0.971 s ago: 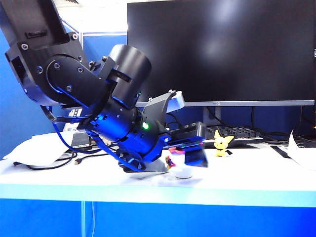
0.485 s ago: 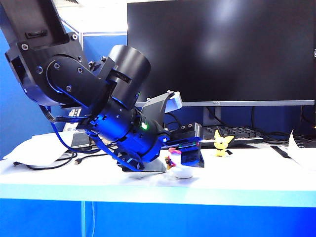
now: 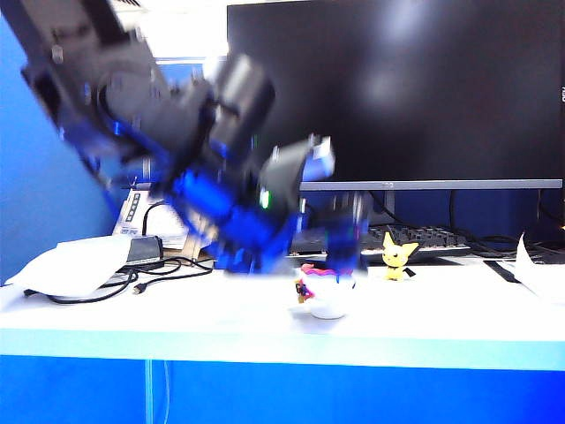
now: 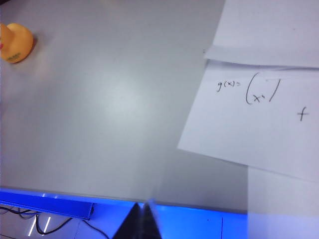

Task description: Pick up the doll with a different color than the other dolls and place it near you.

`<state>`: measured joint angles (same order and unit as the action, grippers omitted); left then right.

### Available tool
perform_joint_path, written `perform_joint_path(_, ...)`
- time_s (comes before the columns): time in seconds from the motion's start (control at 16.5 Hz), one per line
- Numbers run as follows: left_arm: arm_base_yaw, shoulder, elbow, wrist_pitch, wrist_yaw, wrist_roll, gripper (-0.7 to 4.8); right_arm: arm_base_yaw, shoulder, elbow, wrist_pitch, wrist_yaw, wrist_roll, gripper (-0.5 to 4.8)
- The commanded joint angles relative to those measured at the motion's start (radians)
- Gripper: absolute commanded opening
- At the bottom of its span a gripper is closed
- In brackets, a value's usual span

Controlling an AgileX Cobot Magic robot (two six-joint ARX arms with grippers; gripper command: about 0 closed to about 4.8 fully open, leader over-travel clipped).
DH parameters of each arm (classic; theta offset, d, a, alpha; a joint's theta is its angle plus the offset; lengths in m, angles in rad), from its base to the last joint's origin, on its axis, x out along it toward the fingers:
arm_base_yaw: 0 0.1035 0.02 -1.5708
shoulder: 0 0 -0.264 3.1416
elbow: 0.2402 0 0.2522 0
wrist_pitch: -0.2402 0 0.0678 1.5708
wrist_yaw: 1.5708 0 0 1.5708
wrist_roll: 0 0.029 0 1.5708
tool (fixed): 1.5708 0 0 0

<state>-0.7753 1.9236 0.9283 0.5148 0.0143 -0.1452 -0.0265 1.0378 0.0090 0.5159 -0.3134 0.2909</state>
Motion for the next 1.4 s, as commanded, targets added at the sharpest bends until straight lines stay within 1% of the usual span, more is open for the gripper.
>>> perform_joint_path(0.06,0.002,-0.037,0.032,-0.019,-0.003,0.024,4.79,0.0,-0.003,0.001,0.012,0.0,-0.003,-0.05)
perform_joint_path(0.18,0.002,-0.066,0.052,-0.061,-0.005,0.035,4.79,0.0,-0.003,0.001,0.011,0.0,-0.003,-0.05)
perform_joint_path(0.24,0.002,-0.1,0.053,-0.085,-0.035,0.042,4.79,0.0,-0.003,0.001,0.012,0.0,-0.003,-0.05)
perform_joint_path(0.36,0.03,-0.222,0.053,-0.201,-0.083,0.106,4.79,0.0,-0.003,0.001,0.011,0.0,-0.003,-0.05)
perform_joint_path(0.42,0.063,-0.297,0.05,-0.262,-0.073,0.108,4.79,0.0,-0.003,0.001,0.012,0.0,-0.003,-0.05)
perform_joint_path(0.49,0.113,-0.393,0.048,-0.324,-0.005,0.107,4.6,0.0,-0.003,0.001,0.011,0.0,-0.003,-0.05)
perform_joint_path(0.55,0.146,-0.456,0.043,-0.345,0.055,0.108,3.43,0.0,-0.003,0.001,0.012,0.0,-0.003,-0.05)
perform_joint_path(0.61,0.181,-0.534,0.037,-0.371,0.103,0.109,1.71,0.0,-0.003,0.001,0.011,0.0,-0.003,-0.05)
perform_joint_path(0.67,0.202,-0.604,0.034,-0.412,0.105,0.112,0.47,0.0,-0.003,0.001,0.011,0.0,-0.003,-0.05)
perform_joint_path(0.73,0.217,-0.698,0.012,-0.463,0.095,0.116,0.34,0.0,-0.002,0.001,0.011,0.001,-0.003,-0.05)
perform_joint_path(0.85,0.218,-0.801,-0.037,-0.548,0.077,0.124,0.31,0.0,-0.003,0.001,0.011,-0.003,-0.003,-0.05)
perform_joint_path(0.91,0.218,-0.867,-0.086,-0.589,0.056,0.123,0.25,0.0,-0.003,0.001,0.011,0.0,-0.003,-0.05)
perform_joint_path(1.03,0.218,-1.001,-0.204,-0.597,0.023,0.096,0.24,0.0,-0.003,0.001,0.011,0.0,-0.003,-0.05)
perform_joint_path(1.09,0.218,-1.105,-0.276,-0.616,-0.029,0.068,0.24,0.0,-0.003,0.001,0.012,0.001,-0.003,-0.05)
perform_joint_path(1.21,0.218,-1.273,-0.38,-0.641,-0.044,0.035,0.25,0.0,-0.003,0.001,0.011,0.0,-0.003,-0.05)
perform_joint_path(1.27,0.218,-1.386,-0.437,-0.685,-0.074,0.025,0.25,0.0,-0.003,0.001,0.011,-0.001,-0.003,-0.05)
perform_joint_path(1.4,0.218,-1.525,-0.51,-0.734,-0.107,0.003,0.25,0.0,-0.003,0.001,0.012,0.0,-0.003,-0.05)
